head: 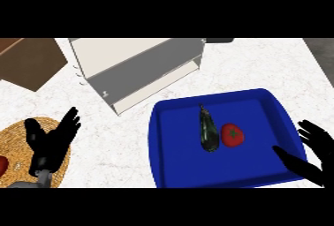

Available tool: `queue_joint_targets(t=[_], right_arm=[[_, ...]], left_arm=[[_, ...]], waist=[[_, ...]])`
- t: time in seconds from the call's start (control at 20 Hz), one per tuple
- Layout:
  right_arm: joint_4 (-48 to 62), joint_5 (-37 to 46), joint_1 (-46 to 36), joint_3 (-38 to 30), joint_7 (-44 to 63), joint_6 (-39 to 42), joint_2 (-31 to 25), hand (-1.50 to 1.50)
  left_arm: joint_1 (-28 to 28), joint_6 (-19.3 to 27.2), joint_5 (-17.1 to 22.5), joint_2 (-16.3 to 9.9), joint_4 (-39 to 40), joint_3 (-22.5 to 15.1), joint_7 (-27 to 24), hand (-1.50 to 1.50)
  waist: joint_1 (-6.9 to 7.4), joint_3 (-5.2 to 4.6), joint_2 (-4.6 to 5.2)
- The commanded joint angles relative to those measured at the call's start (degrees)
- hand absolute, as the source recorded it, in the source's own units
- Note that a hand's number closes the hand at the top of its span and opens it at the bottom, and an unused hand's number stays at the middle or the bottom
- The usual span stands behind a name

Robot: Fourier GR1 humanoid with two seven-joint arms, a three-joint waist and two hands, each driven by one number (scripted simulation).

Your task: Pick the eggplant from the tray and place it in the tiered shelf

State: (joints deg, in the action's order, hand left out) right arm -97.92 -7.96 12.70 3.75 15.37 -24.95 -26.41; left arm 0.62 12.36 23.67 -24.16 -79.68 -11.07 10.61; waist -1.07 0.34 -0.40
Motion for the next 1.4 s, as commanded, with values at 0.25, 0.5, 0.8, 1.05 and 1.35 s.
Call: queue_joint_targets(t=[0.25, 0.5, 0.8, 1.05, 1.35], right_arm=[[-19.4, -2.2, 1.1, 3.3, 17.7, 8.4, -7.6, -1.5], [-21.4, -1.4, -9.2, 5.3, 35.9, 9.8, -12.4, -1.5], [-12.6, 9.6, -27.6, 13.2, 54.5, 3.7, -7.7, -1.5], [-4.0, 13.4, -35.8, 16.6, 60.6, 7.2, -5.7, -1.5], [2.1, 13.1, -40.1, 19.5, 64.9, 9.4, 0.1, -1.5]], left_arm=[[0.8, -0.9, -0.8, 1.7, 1.8, 0.4, 1.9, 0.0], [4.5, 0.3, -2.2, 3.7, 3.5, 0.2, 3.0, 0.0], [4.0, -1.6, -3.2, 4.0, 5.9, 0.7, 0.3, 0.0], [4.6, -2.5, -3.4, 4.0, 6.0, 0.7, 1.4, 0.0], [3.2, -4.6, -2.7, 3.2, 6.7, 2.3, 0.4, 0.0]], waist=[[0.87, -0.42, 0.3], [1.3, -0.45, 0.49], [2.55, -0.51, 0.71], [2.76, -0.53, 0.76], [2.31, -0.51, 0.63]])
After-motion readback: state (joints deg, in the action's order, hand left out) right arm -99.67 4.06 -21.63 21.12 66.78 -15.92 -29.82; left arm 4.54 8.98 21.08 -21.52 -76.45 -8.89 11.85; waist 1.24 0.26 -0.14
